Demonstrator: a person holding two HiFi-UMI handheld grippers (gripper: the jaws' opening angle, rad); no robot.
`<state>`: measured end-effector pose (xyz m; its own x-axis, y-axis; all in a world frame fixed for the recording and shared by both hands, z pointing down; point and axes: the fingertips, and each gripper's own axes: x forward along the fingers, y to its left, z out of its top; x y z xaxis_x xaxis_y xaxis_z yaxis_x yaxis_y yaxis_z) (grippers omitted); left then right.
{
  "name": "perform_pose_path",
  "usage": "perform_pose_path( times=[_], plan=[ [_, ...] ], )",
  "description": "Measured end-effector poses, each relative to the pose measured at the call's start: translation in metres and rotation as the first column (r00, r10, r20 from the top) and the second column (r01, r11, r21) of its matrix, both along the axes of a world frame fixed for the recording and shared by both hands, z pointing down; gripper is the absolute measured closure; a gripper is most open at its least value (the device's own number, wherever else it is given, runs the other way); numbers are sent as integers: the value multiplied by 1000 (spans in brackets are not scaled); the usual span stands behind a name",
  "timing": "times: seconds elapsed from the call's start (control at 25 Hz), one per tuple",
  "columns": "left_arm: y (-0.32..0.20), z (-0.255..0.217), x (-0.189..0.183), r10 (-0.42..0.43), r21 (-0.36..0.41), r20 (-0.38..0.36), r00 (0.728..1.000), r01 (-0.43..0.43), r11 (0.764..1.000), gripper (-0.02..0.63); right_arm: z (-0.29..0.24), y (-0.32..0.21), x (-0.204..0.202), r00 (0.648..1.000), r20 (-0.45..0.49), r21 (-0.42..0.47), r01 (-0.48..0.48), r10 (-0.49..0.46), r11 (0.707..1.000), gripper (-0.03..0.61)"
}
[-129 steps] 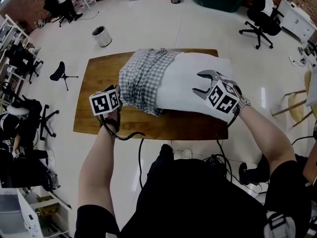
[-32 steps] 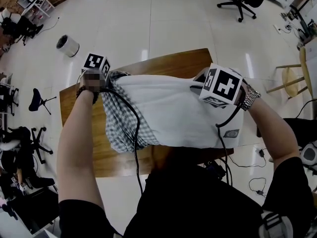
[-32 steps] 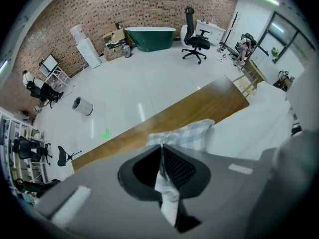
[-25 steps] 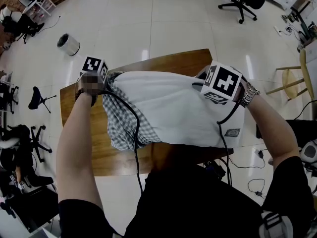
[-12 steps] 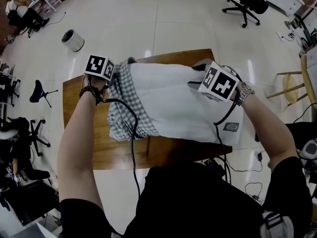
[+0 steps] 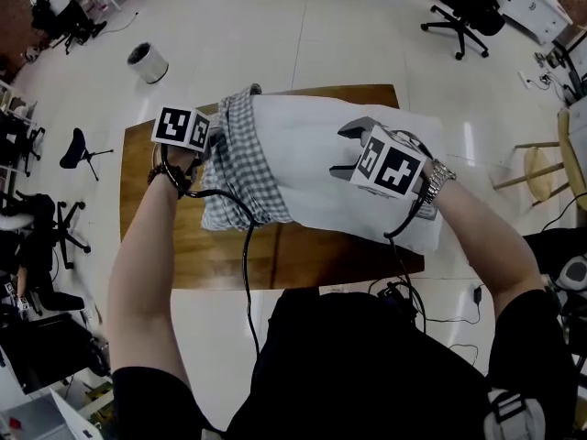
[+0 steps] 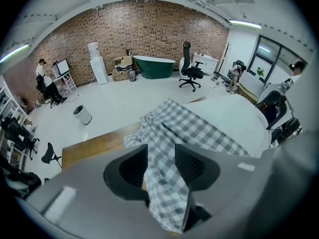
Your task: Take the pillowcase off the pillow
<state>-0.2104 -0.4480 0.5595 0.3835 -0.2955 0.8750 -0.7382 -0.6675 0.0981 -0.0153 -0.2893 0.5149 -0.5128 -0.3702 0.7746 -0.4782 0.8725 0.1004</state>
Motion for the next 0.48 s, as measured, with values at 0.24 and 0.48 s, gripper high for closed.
perform_pose_path(
  times=[0.24,0.48],
  plan=[
    [59,13,-7,-58,21,-78,995,59,998,428,20,48,-36,997,-32,48,74,-73,996,256],
    [110,13,-9,-119,54,-167,979,130,990,394,46,83,-64,991,-72,81,121,-115,989,224]
  ],
)
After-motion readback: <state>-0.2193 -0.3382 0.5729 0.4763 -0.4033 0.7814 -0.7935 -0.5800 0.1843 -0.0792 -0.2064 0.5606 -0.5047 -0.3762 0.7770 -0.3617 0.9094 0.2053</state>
